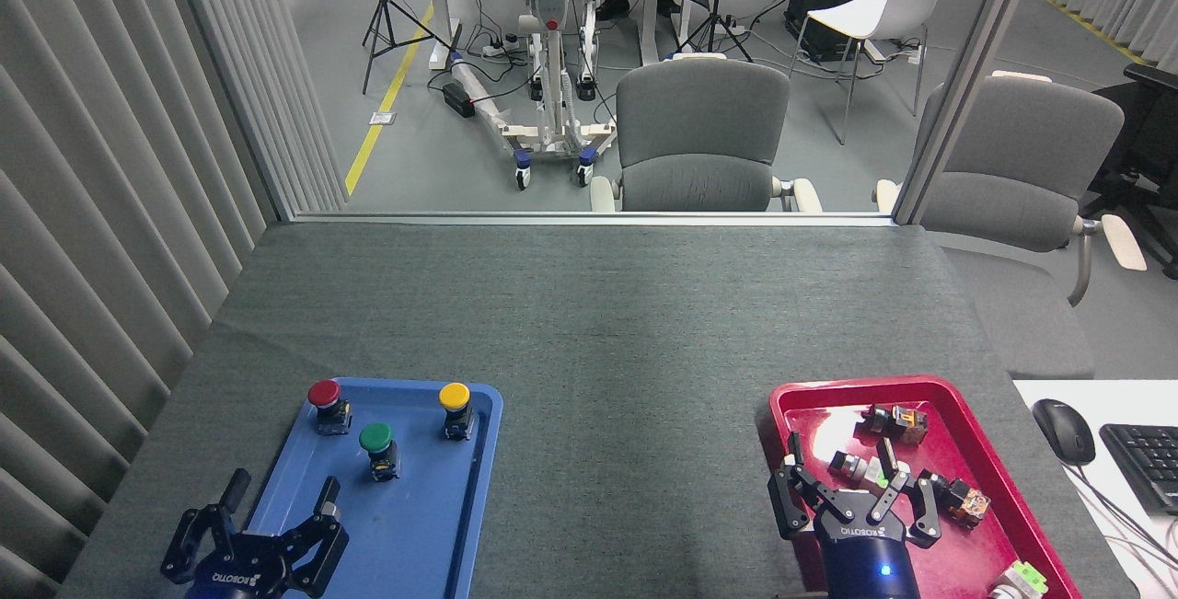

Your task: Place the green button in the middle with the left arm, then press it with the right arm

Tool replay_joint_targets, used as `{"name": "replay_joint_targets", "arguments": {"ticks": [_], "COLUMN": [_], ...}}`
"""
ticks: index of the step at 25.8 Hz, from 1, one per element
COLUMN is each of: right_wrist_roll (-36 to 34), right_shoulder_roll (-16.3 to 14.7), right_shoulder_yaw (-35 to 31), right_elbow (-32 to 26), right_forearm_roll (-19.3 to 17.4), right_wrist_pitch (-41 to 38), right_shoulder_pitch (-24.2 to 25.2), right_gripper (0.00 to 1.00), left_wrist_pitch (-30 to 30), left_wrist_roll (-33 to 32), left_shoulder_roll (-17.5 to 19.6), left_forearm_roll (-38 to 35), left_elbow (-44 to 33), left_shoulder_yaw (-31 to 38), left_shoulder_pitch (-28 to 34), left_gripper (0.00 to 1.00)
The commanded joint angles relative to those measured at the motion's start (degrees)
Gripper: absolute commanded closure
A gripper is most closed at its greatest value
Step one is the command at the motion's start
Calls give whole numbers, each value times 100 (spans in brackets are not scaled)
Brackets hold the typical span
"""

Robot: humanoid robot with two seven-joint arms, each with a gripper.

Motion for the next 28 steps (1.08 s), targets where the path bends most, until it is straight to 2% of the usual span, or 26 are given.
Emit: {"name": "replay_joint_targets", "arguments": {"ticks": [1,11,28], "right_wrist_roll": [16,25,-19], "right_shoulder_roll": [3,-225,-252], "right_shoulder_yaw": [9,9,9], "right_elbow": [-84,-93,-14], "right_forearm_roll": [1,1,1], "right_wrist_pitch": [-1,-80,26], "right_shoulder_pitch": [32,164,147], "right_gripper": [0,0,1], "left_wrist_pitch": [-10,-19,-2], "left_wrist_roll": [18,71,9], "left_shoulder_roll": [-14,39,92], "left_forearm_roll": [-3,-3,-82], "left_elbow": [22,-13,-13], "left_shoulder_yaw": [-1,-1,-1], "left_shoulder_pitch": [-7,2,29], "left_gripper": [0,0,0]}}
